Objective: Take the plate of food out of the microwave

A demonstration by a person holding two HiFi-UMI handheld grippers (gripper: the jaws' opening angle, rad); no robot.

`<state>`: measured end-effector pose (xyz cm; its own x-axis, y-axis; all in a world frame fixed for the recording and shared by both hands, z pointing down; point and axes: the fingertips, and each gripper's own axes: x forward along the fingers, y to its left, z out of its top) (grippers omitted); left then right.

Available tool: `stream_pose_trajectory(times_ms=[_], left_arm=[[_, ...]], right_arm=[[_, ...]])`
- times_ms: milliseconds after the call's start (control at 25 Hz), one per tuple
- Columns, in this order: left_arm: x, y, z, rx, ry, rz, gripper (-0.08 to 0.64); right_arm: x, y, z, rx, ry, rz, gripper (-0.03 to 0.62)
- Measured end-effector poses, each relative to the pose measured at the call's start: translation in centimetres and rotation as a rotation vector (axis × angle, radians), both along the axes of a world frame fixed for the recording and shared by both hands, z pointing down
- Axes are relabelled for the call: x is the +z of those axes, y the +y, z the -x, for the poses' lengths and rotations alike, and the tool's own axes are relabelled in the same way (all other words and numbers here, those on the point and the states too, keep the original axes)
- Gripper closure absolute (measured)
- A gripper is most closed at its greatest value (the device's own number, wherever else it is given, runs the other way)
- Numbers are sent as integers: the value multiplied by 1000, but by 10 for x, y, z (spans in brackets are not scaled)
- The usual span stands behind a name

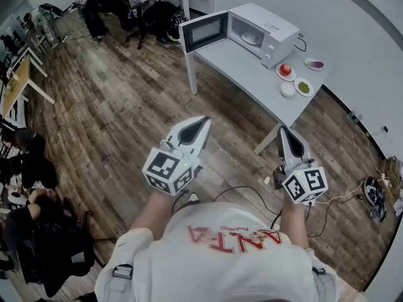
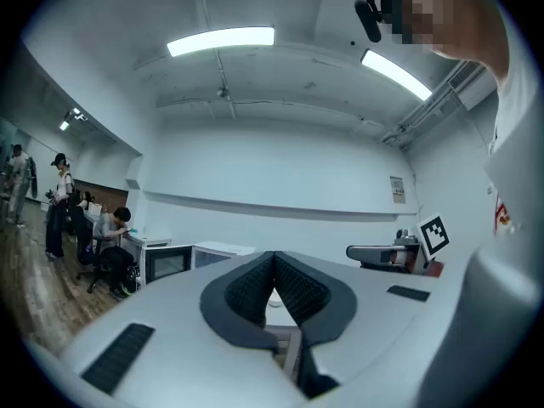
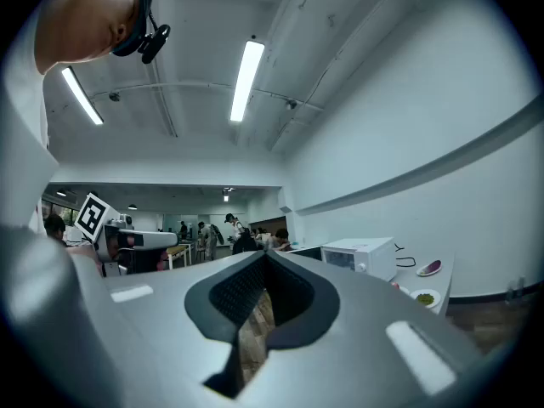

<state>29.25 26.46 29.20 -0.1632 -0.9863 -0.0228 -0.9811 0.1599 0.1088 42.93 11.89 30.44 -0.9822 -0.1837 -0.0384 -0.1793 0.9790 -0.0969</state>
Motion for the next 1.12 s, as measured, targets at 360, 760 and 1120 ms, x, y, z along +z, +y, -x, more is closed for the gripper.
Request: stream_pose_trajectory(times_ms=[360, 760, 1120], left_arm=[[2, 5, 16, -6, 14, 4, 551], [7, 17, 26, 5, 32, 9, 551], [15, 23, 58, 22, 53, 27, 551]], right_arm=[[1, 6, 17, -6, 8, 6, 591], [-1, 19, 25, -19, -31, 45, 589], [13, 27, 57, -8, -17, 103, 589]])
